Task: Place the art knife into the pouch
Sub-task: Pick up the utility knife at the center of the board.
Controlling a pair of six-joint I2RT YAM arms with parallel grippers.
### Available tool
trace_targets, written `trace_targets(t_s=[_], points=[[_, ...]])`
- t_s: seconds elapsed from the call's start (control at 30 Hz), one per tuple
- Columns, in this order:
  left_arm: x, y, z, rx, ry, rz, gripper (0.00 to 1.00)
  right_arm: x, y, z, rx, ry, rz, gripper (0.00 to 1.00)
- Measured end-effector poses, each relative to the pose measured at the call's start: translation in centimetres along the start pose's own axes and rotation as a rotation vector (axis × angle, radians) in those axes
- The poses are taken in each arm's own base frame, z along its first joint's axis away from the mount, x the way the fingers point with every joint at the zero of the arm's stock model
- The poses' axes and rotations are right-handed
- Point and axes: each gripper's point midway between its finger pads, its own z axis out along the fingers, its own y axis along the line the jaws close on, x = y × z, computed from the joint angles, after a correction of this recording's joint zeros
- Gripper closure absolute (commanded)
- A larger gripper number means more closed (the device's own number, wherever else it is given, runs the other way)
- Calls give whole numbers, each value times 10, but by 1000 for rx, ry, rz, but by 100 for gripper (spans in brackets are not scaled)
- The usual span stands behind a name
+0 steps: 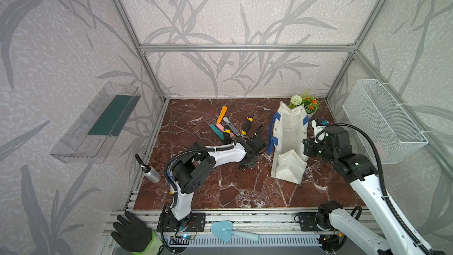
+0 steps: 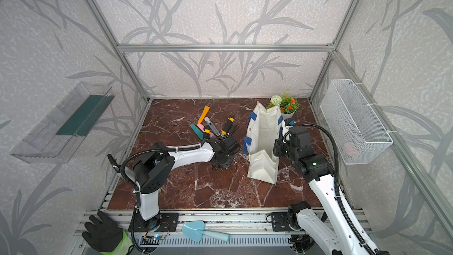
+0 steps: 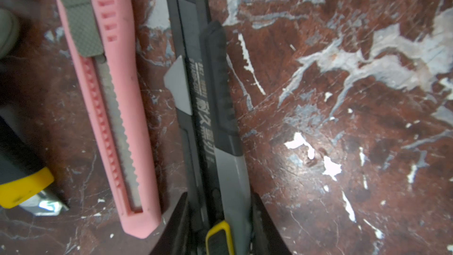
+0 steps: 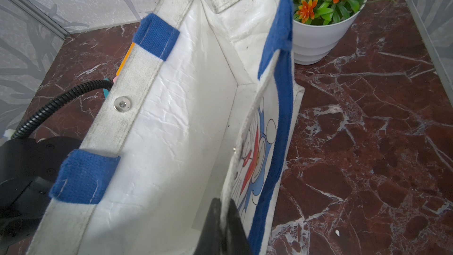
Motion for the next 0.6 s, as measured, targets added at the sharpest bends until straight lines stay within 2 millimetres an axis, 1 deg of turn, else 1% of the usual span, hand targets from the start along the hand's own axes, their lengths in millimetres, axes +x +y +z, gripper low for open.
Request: trace_targets(t_s=[0.13, 0.3, 0.4, 0.53, 0.6], points=[[2, 3, -1, -10, -5, -11, 81, 0, 0, 0, 0, 0, 6, 100], [8, 9, -8, -24, 4, -13, 81, 0, 0, 0, -2, 0, 10, 100], [3, 14, -24, -27, -27, -26, 81, 0, 1, -1, -5, -2, 13, 100], [-14, 18, -58, -1, -118, -57, 82, -1, 3, -1, -18, -4, 19, 100], [-19, 20, -71, 4, -153, -67, 82, -1, 5, -1, -30, -4, 20, 100]])
